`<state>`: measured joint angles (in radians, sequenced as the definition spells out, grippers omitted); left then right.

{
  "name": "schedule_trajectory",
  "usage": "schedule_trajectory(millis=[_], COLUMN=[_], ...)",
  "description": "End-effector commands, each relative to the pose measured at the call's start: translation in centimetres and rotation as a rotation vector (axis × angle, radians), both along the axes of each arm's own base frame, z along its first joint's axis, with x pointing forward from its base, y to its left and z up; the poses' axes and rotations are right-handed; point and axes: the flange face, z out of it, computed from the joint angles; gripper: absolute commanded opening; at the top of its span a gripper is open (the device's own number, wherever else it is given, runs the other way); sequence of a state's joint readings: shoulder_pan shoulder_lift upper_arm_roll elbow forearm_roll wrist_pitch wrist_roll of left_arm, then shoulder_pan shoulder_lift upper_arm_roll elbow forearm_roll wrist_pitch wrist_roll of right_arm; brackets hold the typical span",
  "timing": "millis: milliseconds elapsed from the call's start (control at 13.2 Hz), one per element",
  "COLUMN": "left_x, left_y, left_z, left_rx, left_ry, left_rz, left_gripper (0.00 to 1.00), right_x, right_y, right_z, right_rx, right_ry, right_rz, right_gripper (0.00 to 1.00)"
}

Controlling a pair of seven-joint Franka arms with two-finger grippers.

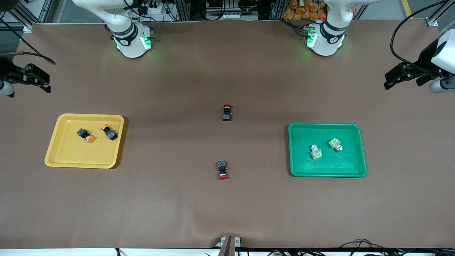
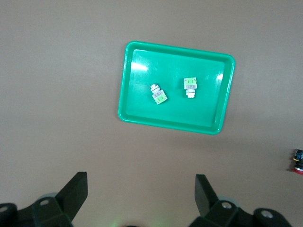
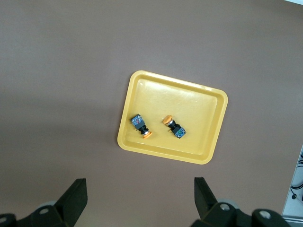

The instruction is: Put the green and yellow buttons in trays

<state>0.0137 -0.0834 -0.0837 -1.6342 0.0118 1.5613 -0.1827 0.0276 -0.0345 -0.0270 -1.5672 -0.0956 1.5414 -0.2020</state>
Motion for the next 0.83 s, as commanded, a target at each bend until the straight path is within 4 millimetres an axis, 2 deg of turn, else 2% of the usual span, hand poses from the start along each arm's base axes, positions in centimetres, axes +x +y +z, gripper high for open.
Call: schedule_trajectory(millis=[0,303,759], left_x=[-0.5,-0.6,0.1], left_y=[1.7,0.7,0.4], left_z=[0.5,0.4,0.2], left_rx=[-0.014,-0.007,-0.011], left_ry=[0.013,0.031,0.033], left_rz=[0.013,-0.006,-0.045], left_gripper=[1.00,1.00,1.00], right_x=[-0.5,-0.4,-0.4], right_y=[0.0,-0.3,-0.3], right_z=[0.0,0.0,0.0], right_rx=[0.028,0.028,0.028], right_ry=[-0.008,-0.013,-0.011], right_rz=[-0.023,-0.025,-0.026], right_gripper=[1.00,1.00,1.00])
